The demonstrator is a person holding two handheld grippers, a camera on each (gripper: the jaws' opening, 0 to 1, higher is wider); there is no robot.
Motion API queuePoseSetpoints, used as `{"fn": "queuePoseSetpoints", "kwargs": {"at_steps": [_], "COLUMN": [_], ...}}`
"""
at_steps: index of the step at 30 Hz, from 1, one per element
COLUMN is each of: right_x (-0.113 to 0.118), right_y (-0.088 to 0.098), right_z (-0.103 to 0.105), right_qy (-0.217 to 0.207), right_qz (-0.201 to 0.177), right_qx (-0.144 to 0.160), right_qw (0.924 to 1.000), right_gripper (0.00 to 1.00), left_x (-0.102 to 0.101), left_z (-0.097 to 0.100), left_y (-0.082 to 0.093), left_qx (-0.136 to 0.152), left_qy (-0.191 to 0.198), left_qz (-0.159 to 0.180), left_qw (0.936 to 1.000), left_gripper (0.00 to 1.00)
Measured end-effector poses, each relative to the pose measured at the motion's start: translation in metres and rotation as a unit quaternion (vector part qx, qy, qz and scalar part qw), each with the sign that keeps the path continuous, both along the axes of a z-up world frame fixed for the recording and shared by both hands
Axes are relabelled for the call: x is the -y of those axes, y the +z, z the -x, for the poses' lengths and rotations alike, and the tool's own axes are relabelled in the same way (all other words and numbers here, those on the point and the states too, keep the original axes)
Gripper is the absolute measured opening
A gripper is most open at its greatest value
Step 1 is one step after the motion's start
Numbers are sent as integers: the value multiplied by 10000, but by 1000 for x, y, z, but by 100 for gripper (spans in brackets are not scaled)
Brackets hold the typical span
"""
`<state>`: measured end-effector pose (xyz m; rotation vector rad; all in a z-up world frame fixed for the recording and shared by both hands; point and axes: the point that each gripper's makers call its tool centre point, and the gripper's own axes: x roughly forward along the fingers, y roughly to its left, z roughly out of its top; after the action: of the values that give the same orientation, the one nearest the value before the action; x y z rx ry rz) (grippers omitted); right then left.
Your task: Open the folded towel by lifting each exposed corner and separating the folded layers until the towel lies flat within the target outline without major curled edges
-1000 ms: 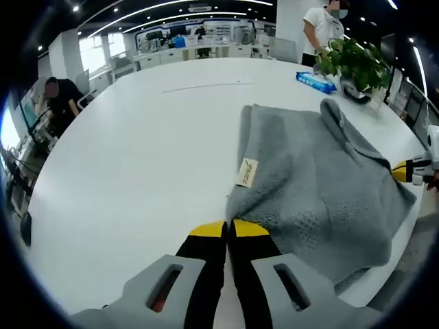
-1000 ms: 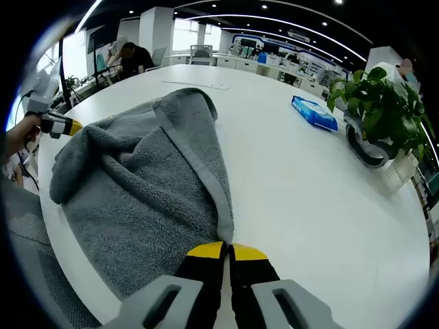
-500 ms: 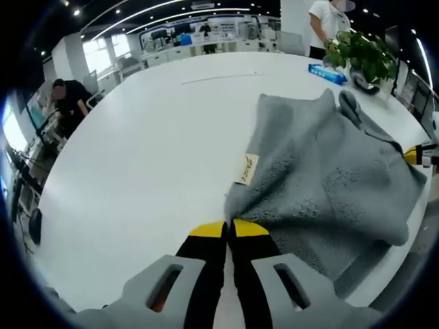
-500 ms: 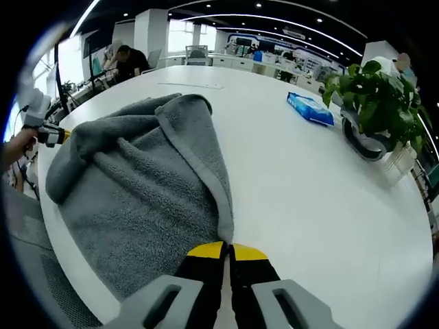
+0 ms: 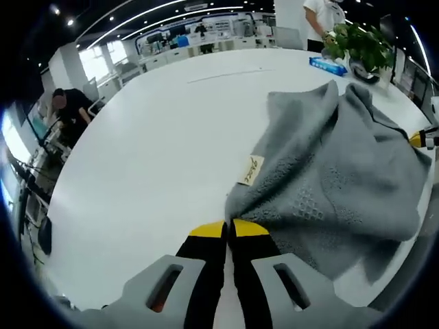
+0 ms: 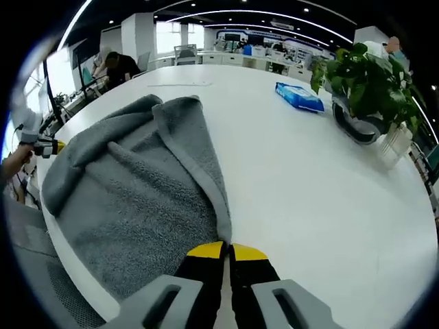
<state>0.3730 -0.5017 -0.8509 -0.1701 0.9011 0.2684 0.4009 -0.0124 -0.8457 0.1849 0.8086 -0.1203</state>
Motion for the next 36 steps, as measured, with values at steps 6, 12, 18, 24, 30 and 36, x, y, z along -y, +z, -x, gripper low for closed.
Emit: {"fn": "queuePoseSetpoints", "kwargs": {"at_steps": [6,12,18,24,30,36], "right_x": [12,28,38,52,65,79], "right_y": [0,0,0,0,0,0], "right_z": [0,0,2,4,6,8], "right_qy": [-82,-244,-331,-463,-591,-765], "right_qz": [42,45,58,70,110,109], "right_qx": [-41,-82,-120,-139,-168,-191], "right_qw": [9999,9997,9994,9988,9981,9968], "right_gripper": [0,0,0,0,0,0], "left_x": [-12,-24,-27,-36,-52,-57], "left_z": [3,4,5,7,10,13], "left_y": [0,0,0,0,0,0], "left_qx": [-39,-106,-127,-149,-176,-202], "left_qy": [-2,11,7,-1,142,186], "left_qz": [-139,-221,-242,-330,-324,-369], "left_qw": [9999,9997,9996,9993,9992,9989], "left_gripper": [2,2,2,2,2,2]}}
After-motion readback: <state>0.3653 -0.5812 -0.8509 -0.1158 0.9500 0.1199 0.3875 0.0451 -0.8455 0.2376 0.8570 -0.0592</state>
